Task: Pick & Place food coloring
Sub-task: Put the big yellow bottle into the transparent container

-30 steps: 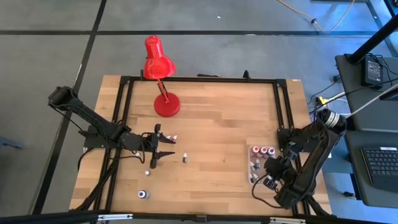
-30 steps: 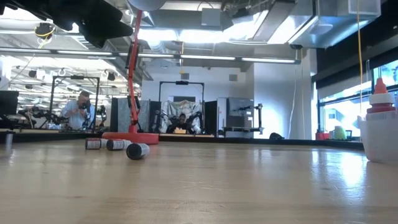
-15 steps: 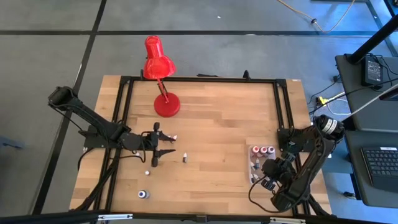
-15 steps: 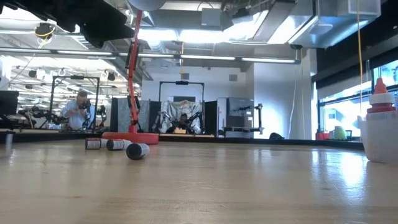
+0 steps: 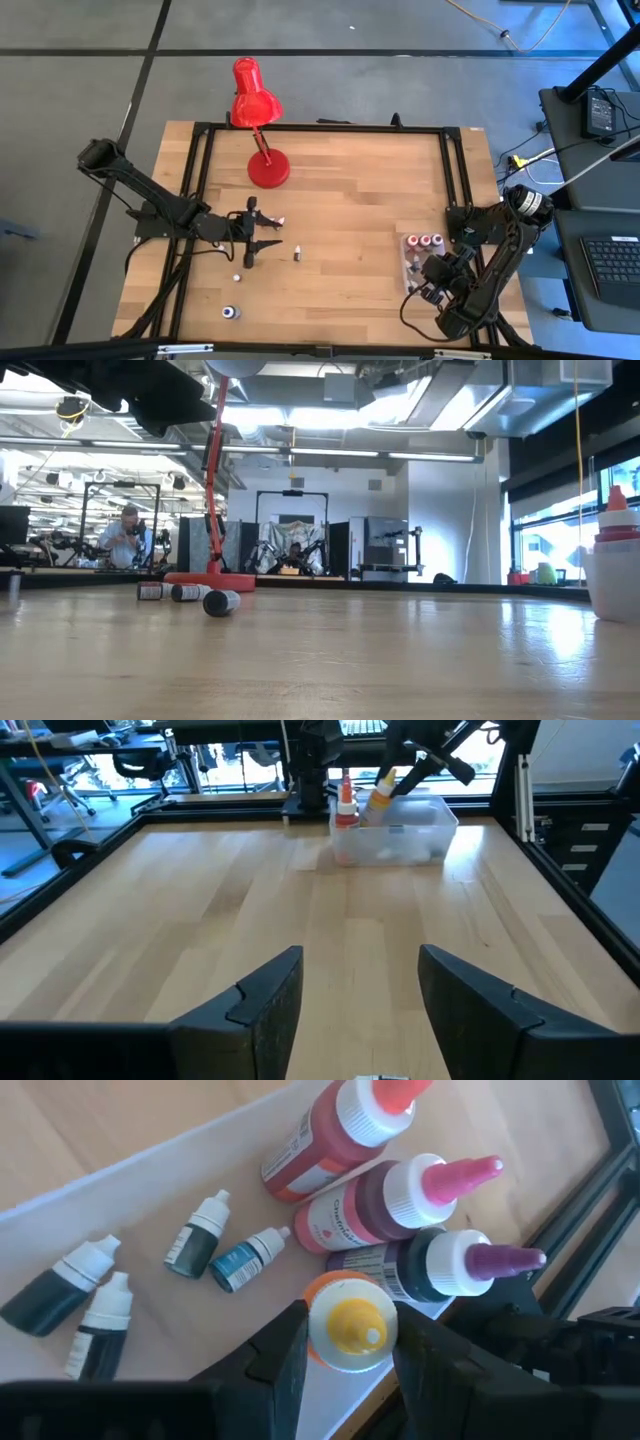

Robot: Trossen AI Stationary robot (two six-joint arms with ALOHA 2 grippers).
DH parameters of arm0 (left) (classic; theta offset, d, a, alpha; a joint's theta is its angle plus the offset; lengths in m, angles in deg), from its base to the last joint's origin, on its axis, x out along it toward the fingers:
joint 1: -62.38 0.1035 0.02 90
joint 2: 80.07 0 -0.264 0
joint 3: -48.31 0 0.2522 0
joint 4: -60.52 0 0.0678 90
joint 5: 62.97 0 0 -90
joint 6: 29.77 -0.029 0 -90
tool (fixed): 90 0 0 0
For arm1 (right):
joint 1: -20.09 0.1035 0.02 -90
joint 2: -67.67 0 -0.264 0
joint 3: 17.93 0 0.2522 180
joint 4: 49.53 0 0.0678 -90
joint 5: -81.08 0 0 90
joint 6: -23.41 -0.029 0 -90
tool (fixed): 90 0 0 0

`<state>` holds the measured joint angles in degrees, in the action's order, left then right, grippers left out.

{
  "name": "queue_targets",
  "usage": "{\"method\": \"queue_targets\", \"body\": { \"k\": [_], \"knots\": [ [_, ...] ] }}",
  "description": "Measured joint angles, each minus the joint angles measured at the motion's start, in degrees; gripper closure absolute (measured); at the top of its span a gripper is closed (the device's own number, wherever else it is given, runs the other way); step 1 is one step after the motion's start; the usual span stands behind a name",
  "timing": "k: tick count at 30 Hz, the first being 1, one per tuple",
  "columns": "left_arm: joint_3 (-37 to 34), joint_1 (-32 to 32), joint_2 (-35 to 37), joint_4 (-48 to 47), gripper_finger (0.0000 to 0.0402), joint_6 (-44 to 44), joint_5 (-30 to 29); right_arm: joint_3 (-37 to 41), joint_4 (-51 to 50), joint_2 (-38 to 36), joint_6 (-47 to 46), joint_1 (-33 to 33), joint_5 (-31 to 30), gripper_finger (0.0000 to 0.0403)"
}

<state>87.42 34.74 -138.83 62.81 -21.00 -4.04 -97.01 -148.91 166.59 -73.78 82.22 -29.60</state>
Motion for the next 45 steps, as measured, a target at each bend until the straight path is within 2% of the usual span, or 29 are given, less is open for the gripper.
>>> {"method": "queue_targets", "body": {
  "k": [8,32,35,41,45],
  "knots": [
    [0.0,0.0,0.0,0.0,0.0208,0.0,0.02,0.0,-0.55,0.0,0.11,-0.02,2.37,0.0264],
    [0.0,0.0,0.0,0.02,0.0208,0.04,0.02,0.0,-0.95,0.0,-0.04,-0.02,2.35,0.0262],
    [0.0,0.0,0.0,0.01,0.0206,0.04,0.02,0.0,-1.45,0.0,-0.05,0.0,2.41,0.0244],
    [0.0,0.0,0.0,0.02,0.0208,0.04,0.02,0.0,-1.73,-0.02,-0.15,0.0,2.43,0.0181],
    [0.0,0.0,0.01,0.02,0.021,0.04,0.03,0.0,-2.83,-0.02,-0.23,0.0,2.43,0.0158]
  ]
}}
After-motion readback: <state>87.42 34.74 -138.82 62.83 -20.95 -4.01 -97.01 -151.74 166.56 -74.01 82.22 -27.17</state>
